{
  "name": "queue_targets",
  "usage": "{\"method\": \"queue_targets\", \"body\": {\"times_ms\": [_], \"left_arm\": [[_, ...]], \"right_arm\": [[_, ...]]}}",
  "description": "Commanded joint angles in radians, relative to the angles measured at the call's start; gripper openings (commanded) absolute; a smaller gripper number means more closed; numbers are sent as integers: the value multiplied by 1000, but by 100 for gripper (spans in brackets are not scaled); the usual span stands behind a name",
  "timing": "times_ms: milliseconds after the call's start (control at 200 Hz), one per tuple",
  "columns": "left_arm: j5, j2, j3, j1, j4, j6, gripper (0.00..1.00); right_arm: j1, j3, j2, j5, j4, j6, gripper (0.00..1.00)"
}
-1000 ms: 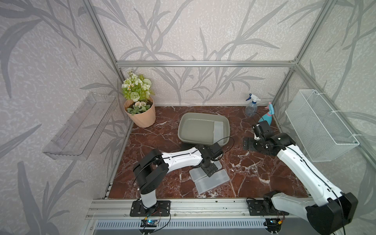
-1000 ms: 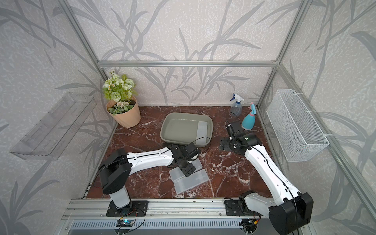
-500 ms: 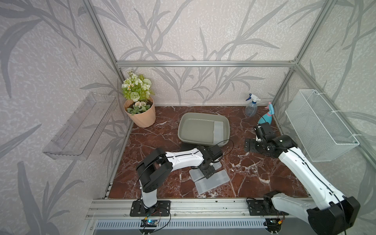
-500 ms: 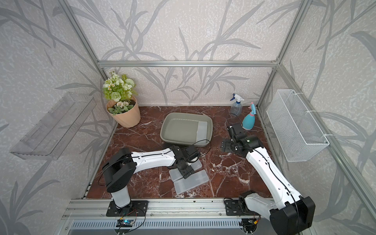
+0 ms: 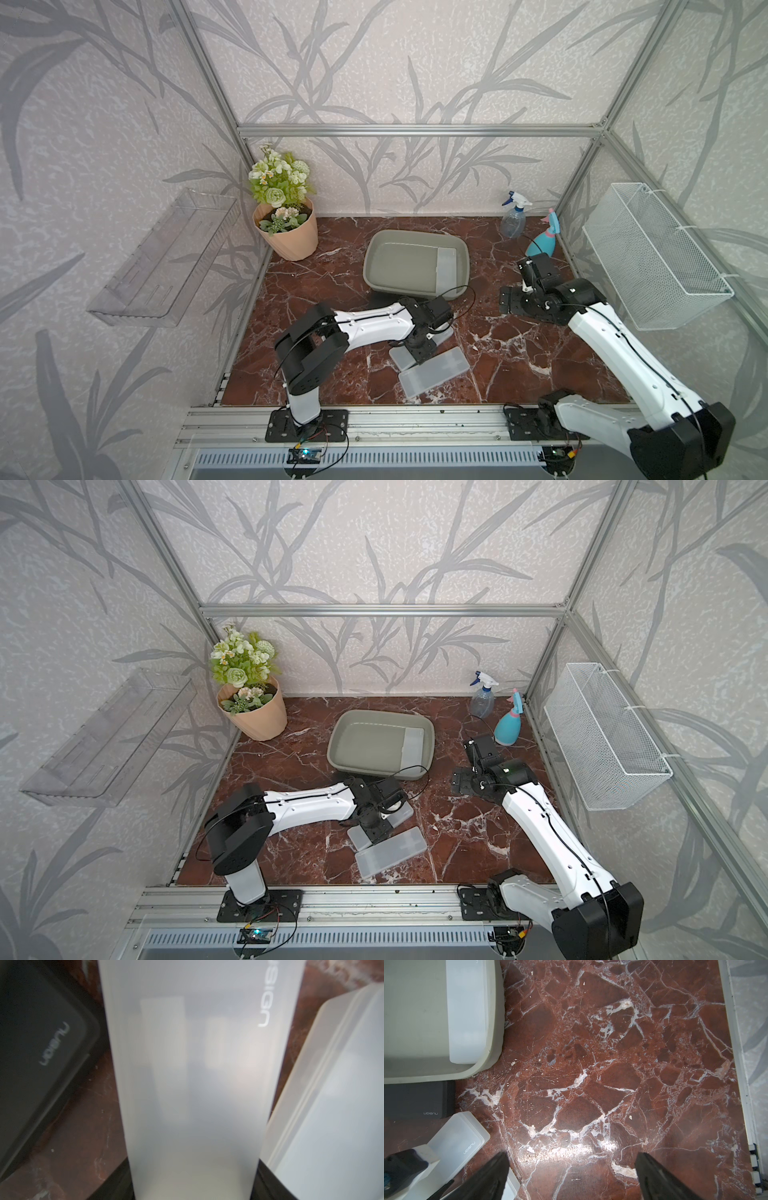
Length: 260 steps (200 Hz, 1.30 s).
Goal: Put the pencil case into the storage box
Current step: Pick up the pencil case from the center of the board, then place the pencil case at the storage box.
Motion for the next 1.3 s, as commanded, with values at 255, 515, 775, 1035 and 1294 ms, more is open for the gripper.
{"method": "queue_targets", "body": {"times_ms": [255, 515, 775, 1035, 1294], "left_arm": [[-222, -249, 145, 126, -27, -115, 52], [-256, 52, 504, 319, 30, -35, 55], [-162, 410, 865, 371, 3, -143, 54], [-211, 493, 863, 405, -35, -184, 56], [-296, 544, 912, 465, -183, -192, 56]], "right_arm": [[-5, 23, 9, -9, 16, -1, 99], [-6, 70, 68, -39, 28, -12, 99], [-5, 77, 64, -57, 34, 30, 99], [-6, 73, 61, -66, 35, 30, 99], [-6, 66, 67, -70, 30, 22, 99]]}}
